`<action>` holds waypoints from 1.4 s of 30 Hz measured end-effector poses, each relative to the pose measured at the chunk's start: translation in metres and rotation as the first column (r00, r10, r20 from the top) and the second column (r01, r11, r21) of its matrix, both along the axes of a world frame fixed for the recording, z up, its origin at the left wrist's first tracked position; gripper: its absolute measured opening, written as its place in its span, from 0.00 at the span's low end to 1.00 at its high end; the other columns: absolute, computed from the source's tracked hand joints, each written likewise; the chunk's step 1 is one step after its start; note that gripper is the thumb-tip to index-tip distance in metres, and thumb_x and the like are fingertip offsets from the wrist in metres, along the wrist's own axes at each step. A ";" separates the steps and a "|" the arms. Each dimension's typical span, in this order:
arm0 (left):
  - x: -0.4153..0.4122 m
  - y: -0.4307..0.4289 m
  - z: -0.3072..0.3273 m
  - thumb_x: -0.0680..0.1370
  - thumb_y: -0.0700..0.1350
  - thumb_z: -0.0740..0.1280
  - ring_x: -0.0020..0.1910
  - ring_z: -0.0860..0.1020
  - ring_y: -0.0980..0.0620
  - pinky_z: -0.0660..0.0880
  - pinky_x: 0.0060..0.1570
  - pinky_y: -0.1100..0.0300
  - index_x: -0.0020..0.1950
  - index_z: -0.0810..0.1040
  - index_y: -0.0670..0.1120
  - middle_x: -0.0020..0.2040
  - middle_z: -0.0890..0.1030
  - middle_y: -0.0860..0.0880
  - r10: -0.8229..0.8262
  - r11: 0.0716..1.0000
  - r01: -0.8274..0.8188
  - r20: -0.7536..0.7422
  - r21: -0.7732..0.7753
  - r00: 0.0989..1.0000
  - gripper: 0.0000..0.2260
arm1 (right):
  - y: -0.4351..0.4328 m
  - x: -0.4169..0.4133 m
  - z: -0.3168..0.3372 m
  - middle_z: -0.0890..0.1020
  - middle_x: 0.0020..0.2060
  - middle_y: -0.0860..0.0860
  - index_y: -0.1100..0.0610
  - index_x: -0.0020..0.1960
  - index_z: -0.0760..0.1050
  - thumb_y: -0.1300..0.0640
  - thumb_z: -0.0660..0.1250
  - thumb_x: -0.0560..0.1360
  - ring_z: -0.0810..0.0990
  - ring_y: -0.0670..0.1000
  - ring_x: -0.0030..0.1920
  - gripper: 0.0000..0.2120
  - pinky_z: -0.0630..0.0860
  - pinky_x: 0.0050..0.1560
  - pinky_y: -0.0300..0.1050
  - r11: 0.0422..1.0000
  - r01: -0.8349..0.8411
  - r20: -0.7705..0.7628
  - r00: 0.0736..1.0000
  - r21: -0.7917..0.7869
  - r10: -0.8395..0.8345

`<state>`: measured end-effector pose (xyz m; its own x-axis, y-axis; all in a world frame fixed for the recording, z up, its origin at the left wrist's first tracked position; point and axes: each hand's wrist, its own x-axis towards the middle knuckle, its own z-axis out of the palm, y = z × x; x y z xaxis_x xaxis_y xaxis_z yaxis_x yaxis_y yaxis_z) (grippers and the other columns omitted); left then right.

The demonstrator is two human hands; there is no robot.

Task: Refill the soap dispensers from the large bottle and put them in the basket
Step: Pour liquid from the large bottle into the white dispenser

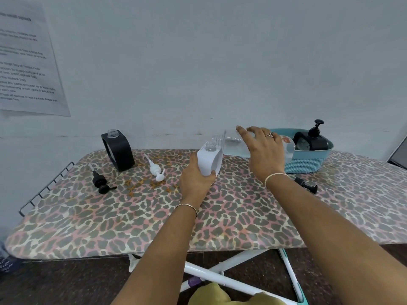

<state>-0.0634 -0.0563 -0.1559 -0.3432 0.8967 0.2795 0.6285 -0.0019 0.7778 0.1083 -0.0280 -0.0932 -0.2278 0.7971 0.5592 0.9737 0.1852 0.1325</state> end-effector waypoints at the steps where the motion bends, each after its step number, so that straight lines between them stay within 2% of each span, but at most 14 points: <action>1: 0.000 0.000 0.000 0.71 0.50 0.72 0.53 0.77 0.44 0.72 0.44 0.54 0.68 0.66 0.49 0.57 0.79 0.46 0.000 1.000 0.000 -0.001 0.000 1.000 0.28 | 0.000 0.000 0.000 0.73 0.65 0.55 0.49 0.74 0.61 0.72 0.68 0.65 0.71 0.58 0.64 0.42 0.67 0.62 0.55 1.000 -0.001 0.002 1.000 0.000 0.001; 10: -0.005 0.004 -0.005 0.70 0.51 0.73 0.50 0.77 0.44 0.72 0.40 0.55 0.66 0.66 0.50 0.54 0.78 0.47 -0.038 0.999 0.038 0.025 0.027 0.999 0.28 | 0.001 0.002 0.003 0.74 0.64 0.56 0.50 0.73 0.63 0.72 0.68 0.65 0.72 0.59 0.63 0.40 0.67 0.62 0.56 1.000 -0.014 0.026 1.000 0.019 0.014; 13: -0.007 0.005 -0.006 0.70 0.51 0.73 0.51 0.77 0.44 0.76 0.44 0.52 0.67 0.66 0.51 0.55 0.78 0.48 -0.048 0.998 0.047 0.032 0.027 0.998 0.28 | 0.001 0.001 0.004 0.74 0.64 0.56 0.50 0.73 0.63 0.72 0.69 0.64 0.72 0.59 0.63 0.41 0.67 0.62 0.56 1.000 -0.015 0.030 0.999 0.022 0.015; 24: -0.013 0.010 -0.007 0.69 0.52 0.75 0.54 0.77 0.44 0.76 0.48 0.50 0.66 0.67 0.51 0.56 0.78 0.48 -0.079 0.997 0.078 0.039 0.026 0.996 0.29 | -0.002 0.001 0.011 0.70 0.67 0.57 0.50 0.74 0.60 0.71 0.66 0.68 0.70 0.59 0.65 0.38 0.63 0.66 0.55 1.000 -0.029 0.063 0.998 0.004 0.029; 35: -0.018 0.013 -0.010 0.68 0.51 0.76 0.54 0.76 0.47 0.74 0.48 0.55 0.67 0.67 0.51 0.57 0.78 0.51 -0.126 0.991 0.123 0.065 0.056 0.990 0.31 | 0.000 0.001 0.013 0.72 0.66 0.58 0.51 0.73 0.62 0.71 0.69 0.67 0.71 0.60 0.65 0.39 0.65 0.64 0.56 0.999 -0.032 0.093 0.995 0.009 0.031; 42: -0.019 0.013 -0.009 0.69 0.50 0.76 0.50 0.73 0.52 0.70 0.46 0.58 0.66 0.68 0.51 0.52 0.74 0.55 -0.139 0.989 0.134 0.074 0.063 0.988 0.29 | 0.001 0.001 0.013 0.72 0.66 0.57 0.50 0.73 0.62 0.71 0.68 0.67 0.71 0.59 0.65 0.39 0.64 0.64 0.55 1.000 -0.027 0.106 0.994 0.009 0.026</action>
